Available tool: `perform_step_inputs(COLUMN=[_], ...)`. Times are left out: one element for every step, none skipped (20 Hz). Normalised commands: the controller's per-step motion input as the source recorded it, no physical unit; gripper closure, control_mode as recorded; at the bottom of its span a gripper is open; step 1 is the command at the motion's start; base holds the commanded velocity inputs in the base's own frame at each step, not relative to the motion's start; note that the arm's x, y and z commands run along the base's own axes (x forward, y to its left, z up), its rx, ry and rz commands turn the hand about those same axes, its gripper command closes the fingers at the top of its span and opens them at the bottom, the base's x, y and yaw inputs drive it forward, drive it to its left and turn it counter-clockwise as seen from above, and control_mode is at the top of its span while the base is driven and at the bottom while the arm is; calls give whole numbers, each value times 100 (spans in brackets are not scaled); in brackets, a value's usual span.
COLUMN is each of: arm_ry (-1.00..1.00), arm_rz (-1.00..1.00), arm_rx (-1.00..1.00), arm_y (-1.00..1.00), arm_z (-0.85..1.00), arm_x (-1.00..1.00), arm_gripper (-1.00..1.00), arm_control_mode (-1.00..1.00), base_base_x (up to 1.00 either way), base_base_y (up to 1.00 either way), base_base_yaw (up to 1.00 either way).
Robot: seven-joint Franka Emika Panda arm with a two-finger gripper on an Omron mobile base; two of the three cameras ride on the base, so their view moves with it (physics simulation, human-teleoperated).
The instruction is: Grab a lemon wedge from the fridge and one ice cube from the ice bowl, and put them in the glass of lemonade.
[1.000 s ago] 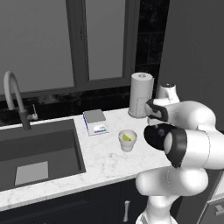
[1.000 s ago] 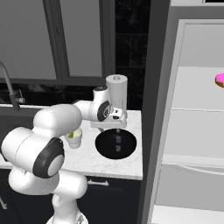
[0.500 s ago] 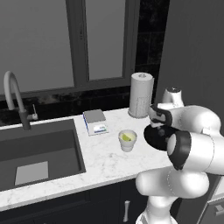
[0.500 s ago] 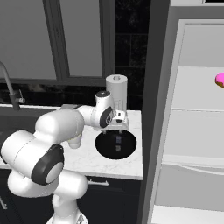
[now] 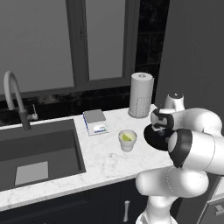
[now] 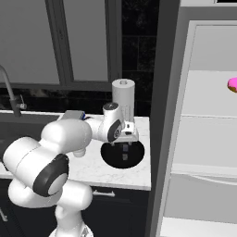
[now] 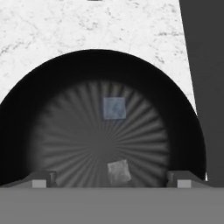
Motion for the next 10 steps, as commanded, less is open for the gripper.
perform_step_inputs(arm_ry=[-13, -15, -10, -6, -3, -2, 0, 0, 0, 0], arm_rz=[5, 7, 7, 8, 9, 8, 8, 8, 7, 7], arm_rx=[0, 2, 5, 5, 4, 3, 1, 0, 0, 0], arm_y=[0, 1, 0, 0, 0, 0, 0, 0, 0, 0], arm_z=[0, 0, 2, 0, 0, 0, 0, 0, -15, -20], arm_x=[0, 0, 24, 35, 32, 24, 15, 11, 8, 14], arm_gripper=[-100, -100, -100, -100, -100, -100, -100, -100, -100, -100], arm_control_mode=[-100, -100, -100, -100, -100, -100, -100, -100, -100, -100], base_base_x=[0, 0, 0, 0, 0, 0, 0, 0, 0, 0], base_base_y=[0, 0, 0, 0, 0, 0, 0, 0, 0, 0], base_base_yaw=[0, 0, 0, 0, 0, 0, 0, 0, 0, 0])
